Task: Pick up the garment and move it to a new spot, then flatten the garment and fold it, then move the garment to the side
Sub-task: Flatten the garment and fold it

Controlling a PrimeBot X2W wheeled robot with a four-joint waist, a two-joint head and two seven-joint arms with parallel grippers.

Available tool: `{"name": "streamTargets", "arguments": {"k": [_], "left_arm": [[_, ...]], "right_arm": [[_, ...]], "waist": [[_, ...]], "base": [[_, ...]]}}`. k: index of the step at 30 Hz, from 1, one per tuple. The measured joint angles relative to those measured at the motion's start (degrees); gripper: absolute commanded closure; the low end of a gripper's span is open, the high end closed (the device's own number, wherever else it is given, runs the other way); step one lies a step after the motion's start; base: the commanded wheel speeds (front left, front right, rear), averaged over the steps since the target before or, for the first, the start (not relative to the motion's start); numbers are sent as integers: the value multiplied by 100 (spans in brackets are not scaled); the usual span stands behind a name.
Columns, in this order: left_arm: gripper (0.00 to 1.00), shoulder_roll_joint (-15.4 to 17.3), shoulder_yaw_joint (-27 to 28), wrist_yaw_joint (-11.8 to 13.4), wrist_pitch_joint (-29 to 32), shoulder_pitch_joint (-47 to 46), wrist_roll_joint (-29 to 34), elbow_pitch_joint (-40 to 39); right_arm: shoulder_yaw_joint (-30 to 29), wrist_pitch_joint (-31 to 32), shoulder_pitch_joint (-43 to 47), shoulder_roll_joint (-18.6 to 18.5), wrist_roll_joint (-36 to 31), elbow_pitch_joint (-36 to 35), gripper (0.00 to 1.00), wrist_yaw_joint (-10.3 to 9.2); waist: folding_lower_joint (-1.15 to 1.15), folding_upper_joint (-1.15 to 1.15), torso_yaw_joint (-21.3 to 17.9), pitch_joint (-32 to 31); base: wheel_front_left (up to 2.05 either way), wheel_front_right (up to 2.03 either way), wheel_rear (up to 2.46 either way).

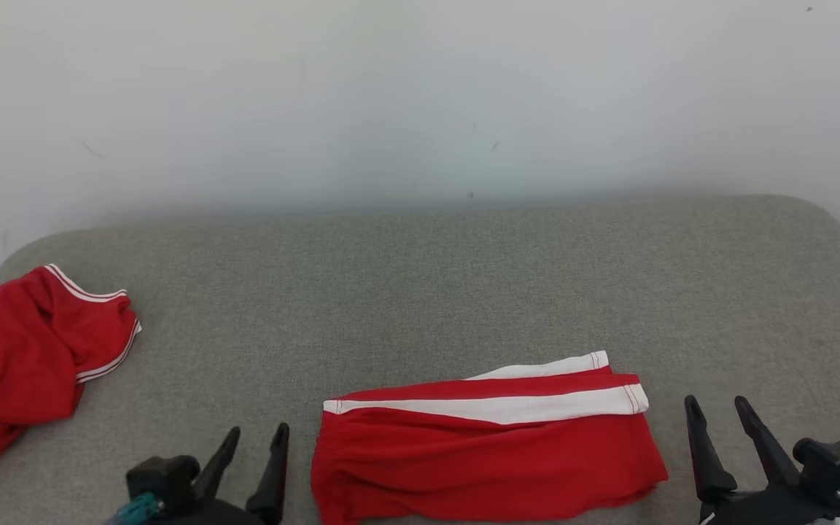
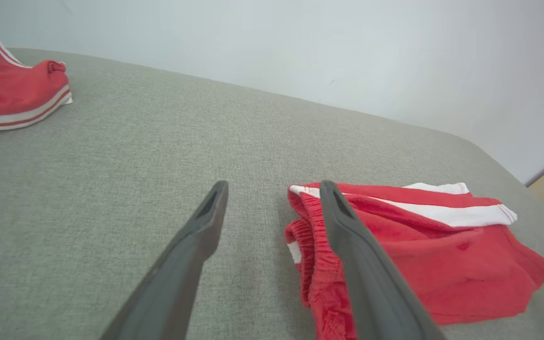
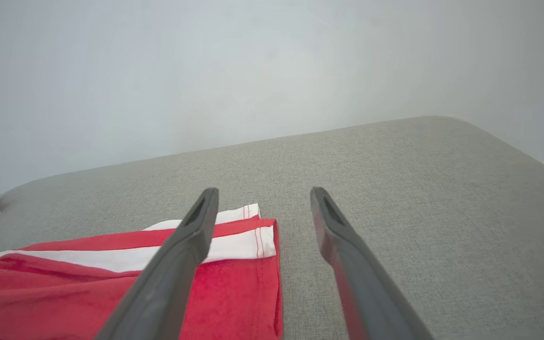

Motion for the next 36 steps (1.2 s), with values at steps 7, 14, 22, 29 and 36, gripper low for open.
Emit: {"name": "streamTargets", "arguments": {"k": [7, 14, 22, 29, 36], "left_arm": [[0, 167, 669, 86, -5, 468, 183, -669], [0, 122, 960, 86, -5, 706, 655, -1134], [0, -25, 1478, 86, -5, 961, 1009, -1396], [0, -79, 1785, 87, -5, 1128, 1390, -1540], [0, -234, 2160, 87, -7, 1257, 1822, -1728]], "right_arm": [[-197, -1, 319, 12, -34, -460, 0, -178], [-310, -1, 434, -5, -120, -717, 0, -236], [-432, -1, 435, 16, -119, -916, 0, -287], [-431, -2, 456, 48, -120, -1002, 0, -314], [-425, 0, 534, 54, -120, -1015, 0, -336]], "waist": [[0, 1, -49, 4], [0, 0, -11, 46], [0, 1, 45, 78], [0, 0, 65, 99], [0, 1, 84, 113]], "base": [[0, 0, 0], [0, 0, 0], [0, 0, 0], [0, 0, 0], [0, 0, 0]]}}
